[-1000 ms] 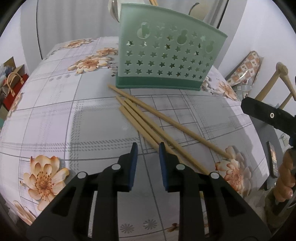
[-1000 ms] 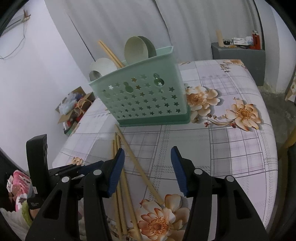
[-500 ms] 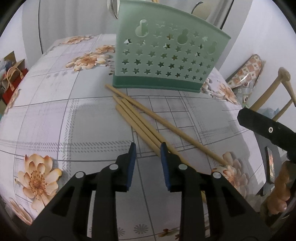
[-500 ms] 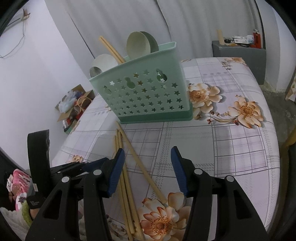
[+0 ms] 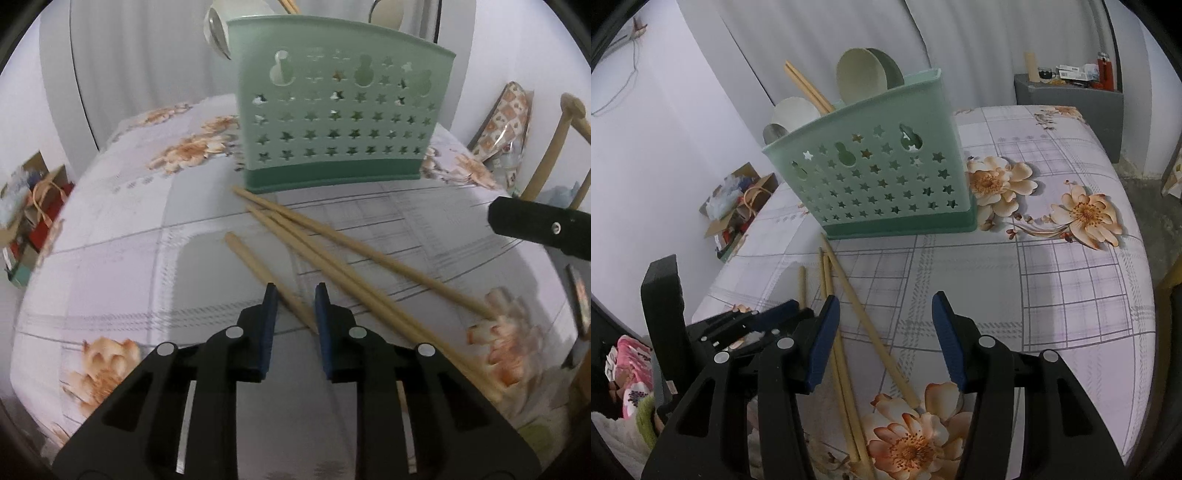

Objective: Organize utensils
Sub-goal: 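Close the left tool on one wooden chopstick, then close the right tool on a chopstick while the left tool holds its chopstick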

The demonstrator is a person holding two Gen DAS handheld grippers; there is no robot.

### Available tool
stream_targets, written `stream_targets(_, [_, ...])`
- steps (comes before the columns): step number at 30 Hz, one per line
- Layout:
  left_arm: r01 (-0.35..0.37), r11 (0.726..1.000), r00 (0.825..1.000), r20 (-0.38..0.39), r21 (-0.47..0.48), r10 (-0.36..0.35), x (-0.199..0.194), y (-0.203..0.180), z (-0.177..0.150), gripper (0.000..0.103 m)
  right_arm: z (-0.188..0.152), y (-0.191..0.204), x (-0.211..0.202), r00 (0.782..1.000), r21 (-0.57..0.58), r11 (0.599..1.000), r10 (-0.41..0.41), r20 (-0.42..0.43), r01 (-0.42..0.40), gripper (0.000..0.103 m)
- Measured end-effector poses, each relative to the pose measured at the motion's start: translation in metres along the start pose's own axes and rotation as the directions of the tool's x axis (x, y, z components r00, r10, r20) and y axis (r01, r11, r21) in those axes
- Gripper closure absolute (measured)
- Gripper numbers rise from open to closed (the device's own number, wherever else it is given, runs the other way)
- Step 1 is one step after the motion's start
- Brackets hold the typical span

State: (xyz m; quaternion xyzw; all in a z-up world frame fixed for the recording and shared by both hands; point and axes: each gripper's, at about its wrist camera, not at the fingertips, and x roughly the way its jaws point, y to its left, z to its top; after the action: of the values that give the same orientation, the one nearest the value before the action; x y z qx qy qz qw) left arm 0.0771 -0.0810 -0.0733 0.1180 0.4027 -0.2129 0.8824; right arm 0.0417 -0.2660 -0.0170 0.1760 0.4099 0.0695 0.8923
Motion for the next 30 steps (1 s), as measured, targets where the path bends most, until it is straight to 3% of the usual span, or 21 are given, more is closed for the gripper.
stream_targets(4, [-0.013, 1.0, 1.0, 0.006, 0.003, 0.013, -0.001, 0.014, -0.001, 0.087, -0.003, 0.002, 0.014, 0.999, -0.033, 0.999, -0.009, -0.05, 0.007, 0.052])
stream_targets(11, [-0.016, 1.0, 1.0, 0.003, 0.015, 0.016, 0.0, 0.034, 0.0, 0.095, -0.009, 0.022, 0.038, 0.99, -0.201, 0.98, -0.036, -0.139, 0.007, 0.069])
stream_targets(14, [-0.016, 1.0, 1.0, -0.002, -0.009, 0.016, 0.0, 0.043, 0.0, 0.098, -0.014, 0.029, 0.051, 0.98, -0.272, 0.962, -0.061, -0.187, 0.008, 0.086])
stream_targets(17, [-0.02, 1.0, 1.0, -0.004, -0.02, 0.02, -0.002, 0.046, -0.002, 0.098, -0.02, 0.034, 0.053, 0.978, -0.327, 0.945, -0.082, -0.194, 0.014, 0.094])
stream_targets(22, [-0.018, 1.0, 1.0, -0.011, -0.019, 0.017, -0.005, 0.045, -0.006, 0.098, -0.028, 0.024, 0.038, 0.97, -0.29, 0.957, -0.065, -0.233, -0.005, 0.095])
stream_targets(30, [0.019, 0.997, 0.999, -0.037, -0.075, -0.022, -0.011, 0.048, -0.012, 0.098, -0.05, -0.013, -0.004, 0.953, -0.185, 0.98, -0.125, -0.277, 0.075, 0.096])
